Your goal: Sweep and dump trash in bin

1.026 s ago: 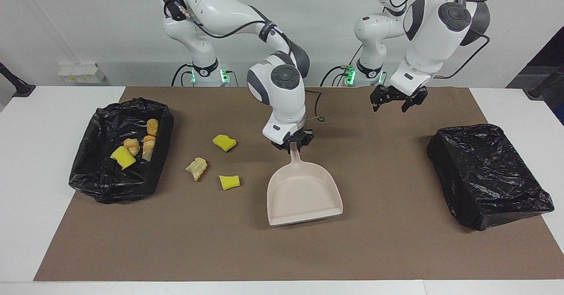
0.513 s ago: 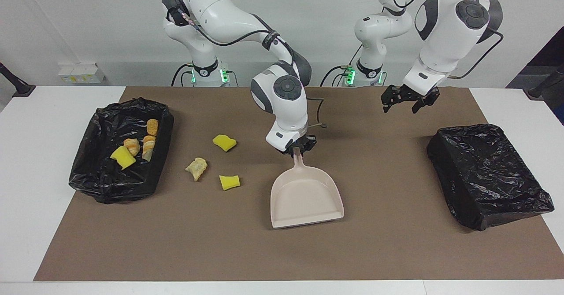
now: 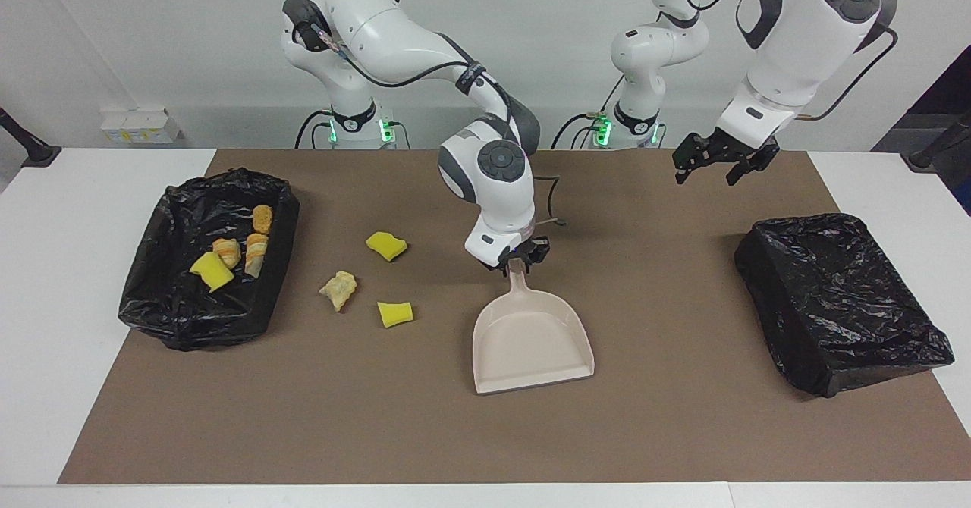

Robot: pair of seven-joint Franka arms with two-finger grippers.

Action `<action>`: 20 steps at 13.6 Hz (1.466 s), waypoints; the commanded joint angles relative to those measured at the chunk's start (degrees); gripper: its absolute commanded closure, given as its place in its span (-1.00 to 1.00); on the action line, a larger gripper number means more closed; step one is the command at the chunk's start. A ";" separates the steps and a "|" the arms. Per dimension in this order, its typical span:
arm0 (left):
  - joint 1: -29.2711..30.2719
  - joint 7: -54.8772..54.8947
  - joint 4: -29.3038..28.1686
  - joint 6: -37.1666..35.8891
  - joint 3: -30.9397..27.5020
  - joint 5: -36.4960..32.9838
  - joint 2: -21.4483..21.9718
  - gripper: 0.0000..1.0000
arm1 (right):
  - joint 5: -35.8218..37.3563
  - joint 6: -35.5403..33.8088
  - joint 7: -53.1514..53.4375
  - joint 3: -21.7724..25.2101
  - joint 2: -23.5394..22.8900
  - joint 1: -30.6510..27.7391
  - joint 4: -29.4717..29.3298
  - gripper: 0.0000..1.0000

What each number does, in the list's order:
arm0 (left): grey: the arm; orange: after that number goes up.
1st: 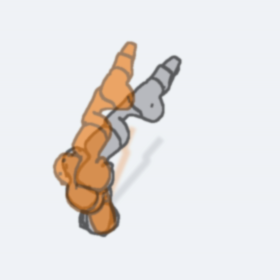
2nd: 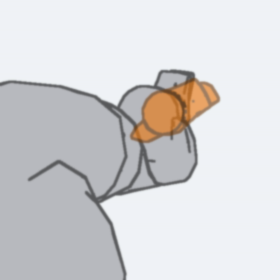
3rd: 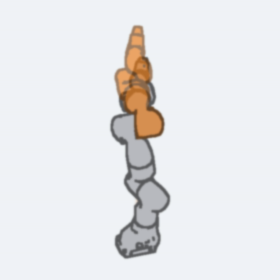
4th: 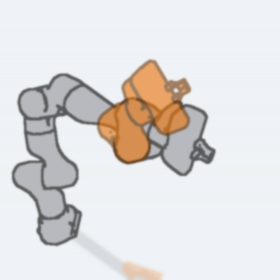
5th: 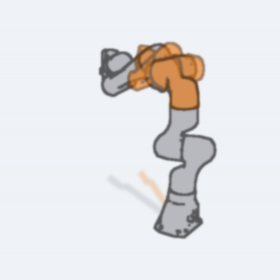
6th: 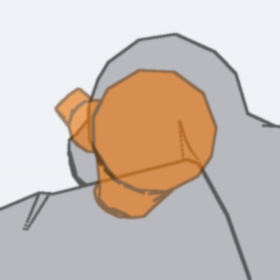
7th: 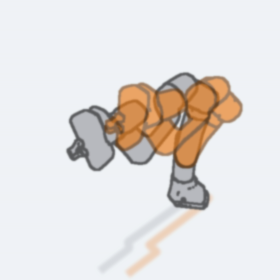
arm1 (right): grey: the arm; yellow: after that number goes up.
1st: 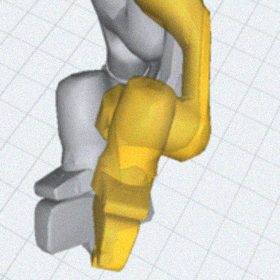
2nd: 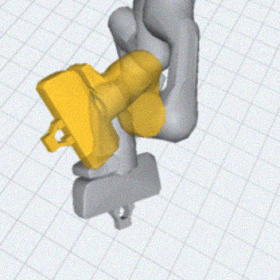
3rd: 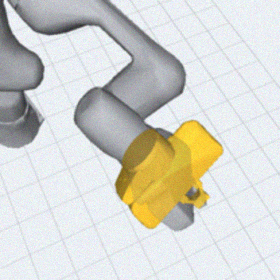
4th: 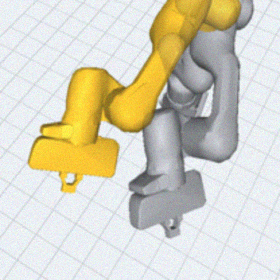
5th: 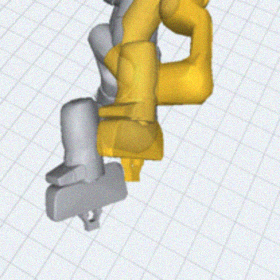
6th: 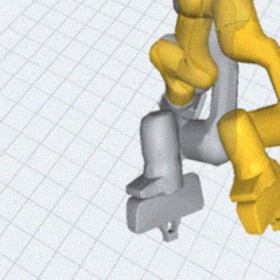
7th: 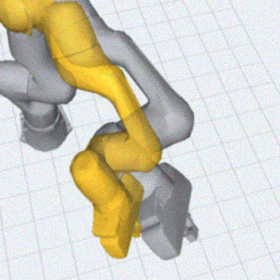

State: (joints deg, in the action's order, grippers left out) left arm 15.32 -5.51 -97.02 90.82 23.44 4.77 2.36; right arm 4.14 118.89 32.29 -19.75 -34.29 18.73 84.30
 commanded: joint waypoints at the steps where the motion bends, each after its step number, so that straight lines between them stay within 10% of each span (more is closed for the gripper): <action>1: 0.77 0.68 5.88 -4.25 0.56 -2.14 -2.80 -1.00 | 0.96 -1.11 6.19 -0.29 2.81 -0.09 -0.28 -1.00; 9: -23.91 3.23 5.61 -4.34 -24.03 -2.49 -0.95 -1.00 | -11.50 -4.98 11.05 -0.29 24.51 3.33 23.94 -1.00; 15: -23.49 1.91 4.12 -3.72 -24.66 -1.96 1.86 -1.00 | -21.09 3.01 8.15 -0.29 39.19 9.65 47.25 -1.00; 20: -24.19 1.30 3.24 -1.17 -24.58 -1.87 2.13 -1.00 | -21.98 7.23 4.02 -0.29 40.53 12.56 53.25 -1.00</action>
State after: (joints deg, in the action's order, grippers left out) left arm -7.33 -3.72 -92.41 88.09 -0.49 3.57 3.67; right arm -15.88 124.05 40.52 -20.40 4.81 31.75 135.13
